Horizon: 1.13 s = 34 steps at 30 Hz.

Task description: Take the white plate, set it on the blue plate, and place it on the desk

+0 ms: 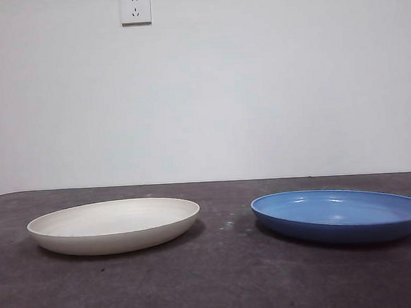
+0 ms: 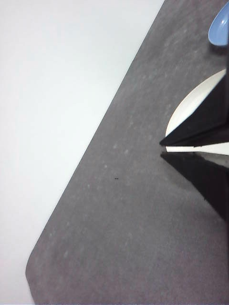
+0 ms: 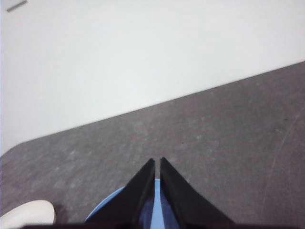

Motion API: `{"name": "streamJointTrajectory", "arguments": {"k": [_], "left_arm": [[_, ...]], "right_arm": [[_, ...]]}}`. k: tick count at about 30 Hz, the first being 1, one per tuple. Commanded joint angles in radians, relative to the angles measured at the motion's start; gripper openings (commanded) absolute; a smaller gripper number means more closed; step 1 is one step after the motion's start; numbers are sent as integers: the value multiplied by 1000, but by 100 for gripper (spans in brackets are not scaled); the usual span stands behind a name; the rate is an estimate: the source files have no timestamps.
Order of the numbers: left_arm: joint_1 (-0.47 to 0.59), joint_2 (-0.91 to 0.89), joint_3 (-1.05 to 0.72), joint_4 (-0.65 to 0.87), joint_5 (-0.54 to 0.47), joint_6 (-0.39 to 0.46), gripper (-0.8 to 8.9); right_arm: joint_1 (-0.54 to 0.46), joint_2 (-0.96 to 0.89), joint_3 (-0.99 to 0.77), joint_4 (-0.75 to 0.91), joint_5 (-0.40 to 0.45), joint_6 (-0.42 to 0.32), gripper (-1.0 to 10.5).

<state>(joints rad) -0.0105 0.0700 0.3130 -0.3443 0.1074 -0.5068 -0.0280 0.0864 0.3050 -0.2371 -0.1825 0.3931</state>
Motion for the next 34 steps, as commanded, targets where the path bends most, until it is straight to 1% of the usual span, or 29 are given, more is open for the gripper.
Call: {"name": "streamJointTrajectory", "arguments": {"k": [1,4,10,14,19,23,27,34], "left_arm": [[1,58,99,-48,14,53,18],[1,140,199,-108,54,110,17],[1,338,383,-237,186,225,17],[1,468,480,-340,264,310,17],[-8,604,576,-474,339,410,17],[-26,674,629,-579,363,487,16],[-48,693,638,-612,363,515,17],[-64,692,638,-610,364,518,30]], "right_arm": [[-1,52,83,-43,-5,-44,14],[-1,127,187,-131,-30,-95,14],[0,312,418,-351,-89,-225,14],[0,427,546,-476,-124,-287,14],[3,550,660,-623,-181,-354,14],[28,624,711,-764,-211,-416,14],[64,676,724,-877,-209,-465,14],[95,697,724,-890,-210,-465,16]]}}
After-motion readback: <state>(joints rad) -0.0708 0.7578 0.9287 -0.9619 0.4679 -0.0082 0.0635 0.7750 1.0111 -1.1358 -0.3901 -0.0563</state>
